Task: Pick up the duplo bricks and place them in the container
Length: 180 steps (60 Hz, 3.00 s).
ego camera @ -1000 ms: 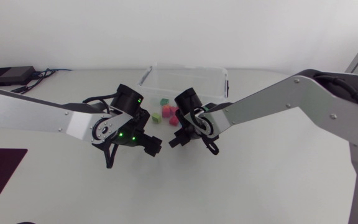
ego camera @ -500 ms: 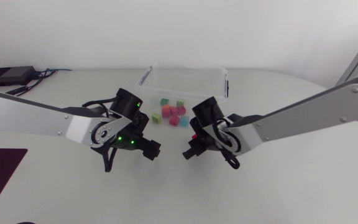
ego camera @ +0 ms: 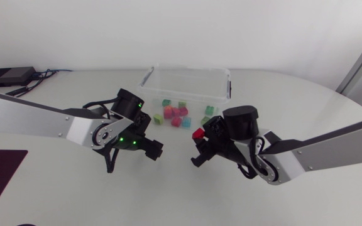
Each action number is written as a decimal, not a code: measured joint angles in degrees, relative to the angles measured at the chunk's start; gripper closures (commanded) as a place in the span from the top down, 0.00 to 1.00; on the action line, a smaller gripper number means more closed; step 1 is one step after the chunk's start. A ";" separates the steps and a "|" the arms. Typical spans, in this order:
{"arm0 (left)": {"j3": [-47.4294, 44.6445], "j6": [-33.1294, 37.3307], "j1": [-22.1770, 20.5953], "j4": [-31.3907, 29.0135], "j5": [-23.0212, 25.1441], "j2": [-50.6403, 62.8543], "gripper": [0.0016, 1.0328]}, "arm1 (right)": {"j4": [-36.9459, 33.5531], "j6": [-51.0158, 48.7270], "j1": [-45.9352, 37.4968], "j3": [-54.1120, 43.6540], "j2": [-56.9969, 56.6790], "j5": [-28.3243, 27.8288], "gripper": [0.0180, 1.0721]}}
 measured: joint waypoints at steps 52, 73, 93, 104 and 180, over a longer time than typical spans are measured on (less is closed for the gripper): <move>-0.59 0.00 -0.70 0.24 0.22 -2.45 0.94 | -12.90 1.51 -6.38 29.11 -0.83 2.32 0.67; -0.81 0.39 0.15 -2.27 0.22 -10.40 0.95 | -17.05 1.64 -6.45 34.40 5.31 2.99 0.90; -5.11 3.06 3.72 -2.75 0.24 -28.44 0.95 | -17.38 1.29 -6.88 27.45 -14.19 13.22 0.91; -7.52 4.98 8.46 -3.41 0.22 -38.14 0.95 | -15.06 -0.33 -8.41 17.09 -24.83 20.26 0.95; -42.12 3.78 27.32 1.73 2.40 -91.41 0.95 | -27.45 4.13 -29.09 -27.43 -88.48 5.09 0.95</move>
